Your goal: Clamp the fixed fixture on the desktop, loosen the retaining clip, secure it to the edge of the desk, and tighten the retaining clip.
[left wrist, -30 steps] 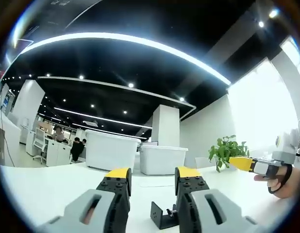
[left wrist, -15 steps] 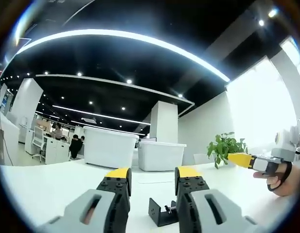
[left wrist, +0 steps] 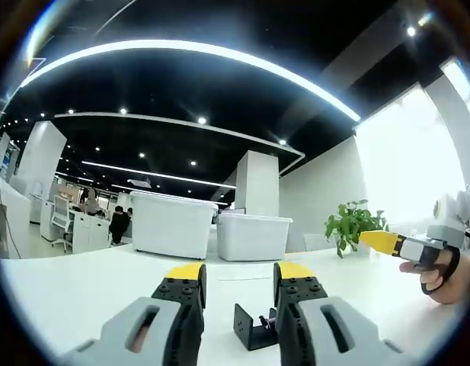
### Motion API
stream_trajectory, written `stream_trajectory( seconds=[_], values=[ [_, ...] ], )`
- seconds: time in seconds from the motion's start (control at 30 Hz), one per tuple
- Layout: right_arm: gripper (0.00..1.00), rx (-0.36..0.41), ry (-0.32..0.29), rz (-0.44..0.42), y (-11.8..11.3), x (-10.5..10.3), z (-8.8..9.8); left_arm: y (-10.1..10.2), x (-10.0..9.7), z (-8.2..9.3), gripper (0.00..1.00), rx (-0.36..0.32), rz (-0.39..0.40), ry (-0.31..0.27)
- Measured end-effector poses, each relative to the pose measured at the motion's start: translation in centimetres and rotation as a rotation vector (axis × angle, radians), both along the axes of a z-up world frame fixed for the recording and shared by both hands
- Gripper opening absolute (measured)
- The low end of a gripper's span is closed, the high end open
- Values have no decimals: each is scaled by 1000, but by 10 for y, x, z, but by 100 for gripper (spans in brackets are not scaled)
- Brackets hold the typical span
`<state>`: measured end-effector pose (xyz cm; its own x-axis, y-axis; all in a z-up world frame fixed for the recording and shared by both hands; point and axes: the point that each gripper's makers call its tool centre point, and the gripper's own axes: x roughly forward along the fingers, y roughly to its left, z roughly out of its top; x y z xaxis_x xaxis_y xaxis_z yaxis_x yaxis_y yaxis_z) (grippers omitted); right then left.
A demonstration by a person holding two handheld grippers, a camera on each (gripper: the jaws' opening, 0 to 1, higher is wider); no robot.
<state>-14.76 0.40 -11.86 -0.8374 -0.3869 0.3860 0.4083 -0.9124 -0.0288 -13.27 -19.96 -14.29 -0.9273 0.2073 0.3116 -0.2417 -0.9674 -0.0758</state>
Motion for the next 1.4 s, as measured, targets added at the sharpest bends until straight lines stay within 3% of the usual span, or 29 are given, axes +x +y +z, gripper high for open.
stream_trajectory(
  seconds=[0.3, 1.4],
  values=[
    [27, 4, -1, 6, -2, 1, -1, 4, -5, -5, 35, -24, -7, -21],
    [28, -29, 8, 38, -3, 5, 5, 20, -33, -41, 32, -131, 7, -197]
  ],
)
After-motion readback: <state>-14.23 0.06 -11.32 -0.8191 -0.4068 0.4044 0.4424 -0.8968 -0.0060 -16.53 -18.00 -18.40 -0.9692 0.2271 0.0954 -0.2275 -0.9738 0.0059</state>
